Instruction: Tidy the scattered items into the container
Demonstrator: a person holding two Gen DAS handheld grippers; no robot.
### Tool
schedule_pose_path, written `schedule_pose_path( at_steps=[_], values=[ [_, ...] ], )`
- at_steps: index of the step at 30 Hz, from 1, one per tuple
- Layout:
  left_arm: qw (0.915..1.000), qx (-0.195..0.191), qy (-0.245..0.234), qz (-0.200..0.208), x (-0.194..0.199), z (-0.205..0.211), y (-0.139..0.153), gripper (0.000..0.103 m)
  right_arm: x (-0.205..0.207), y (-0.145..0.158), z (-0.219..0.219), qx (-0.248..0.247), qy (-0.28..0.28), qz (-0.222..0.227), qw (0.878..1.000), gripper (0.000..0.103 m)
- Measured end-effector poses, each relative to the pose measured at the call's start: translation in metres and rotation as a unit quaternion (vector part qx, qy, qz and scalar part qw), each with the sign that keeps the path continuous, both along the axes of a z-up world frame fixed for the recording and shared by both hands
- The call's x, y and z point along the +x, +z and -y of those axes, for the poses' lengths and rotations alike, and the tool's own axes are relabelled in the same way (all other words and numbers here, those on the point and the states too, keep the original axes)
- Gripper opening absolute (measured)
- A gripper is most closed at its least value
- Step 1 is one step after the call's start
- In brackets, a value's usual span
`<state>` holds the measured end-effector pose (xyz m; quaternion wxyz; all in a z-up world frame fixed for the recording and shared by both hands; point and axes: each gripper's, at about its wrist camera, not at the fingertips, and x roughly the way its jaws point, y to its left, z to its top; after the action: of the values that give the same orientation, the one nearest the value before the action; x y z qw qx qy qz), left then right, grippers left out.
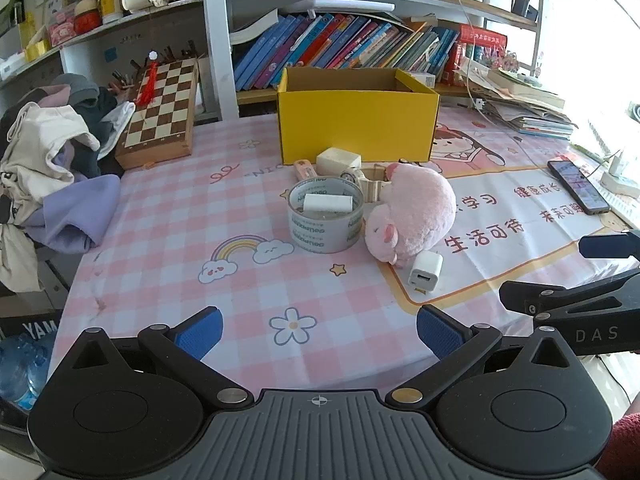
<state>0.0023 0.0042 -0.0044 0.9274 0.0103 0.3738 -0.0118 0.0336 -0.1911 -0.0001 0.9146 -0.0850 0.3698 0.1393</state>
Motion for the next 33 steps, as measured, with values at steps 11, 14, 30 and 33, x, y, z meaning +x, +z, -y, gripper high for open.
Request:
schedule_pose_path(
  at_steps=[11, 14, 30, 33],
  values=[
    [1.0, -0.005, 0.001, -0.006, 0.001, -0.003, -0.001, 0.103, 0.0, 0.0, -0.001, 0.0, -0.002, 0.002, 1.0, 0.103],
    [0.9999, -0.01, -0.004, -0.008, 0.002, -0.004, -0.002, 0.103, 0.001, 0.001, -0.002, 0.0, -0.001, 0.003, 1.0, 0.103],
    [0.9996, -0.028, -0.006, -0.007, 0.005, -0.009, -0.005, 0.103, 0.002, 0.002, -0.007, 0.009, 0.011, 0.0, 1.0, 0.103],
    [0.9994, -0.032, -0.005, -0.015, 0.008, -0.01, -0.007, 0.103, 0.004, 0.003, -0.006, 0.013, 0.01, -0.001, 1.0, 0.103]
  ],
)
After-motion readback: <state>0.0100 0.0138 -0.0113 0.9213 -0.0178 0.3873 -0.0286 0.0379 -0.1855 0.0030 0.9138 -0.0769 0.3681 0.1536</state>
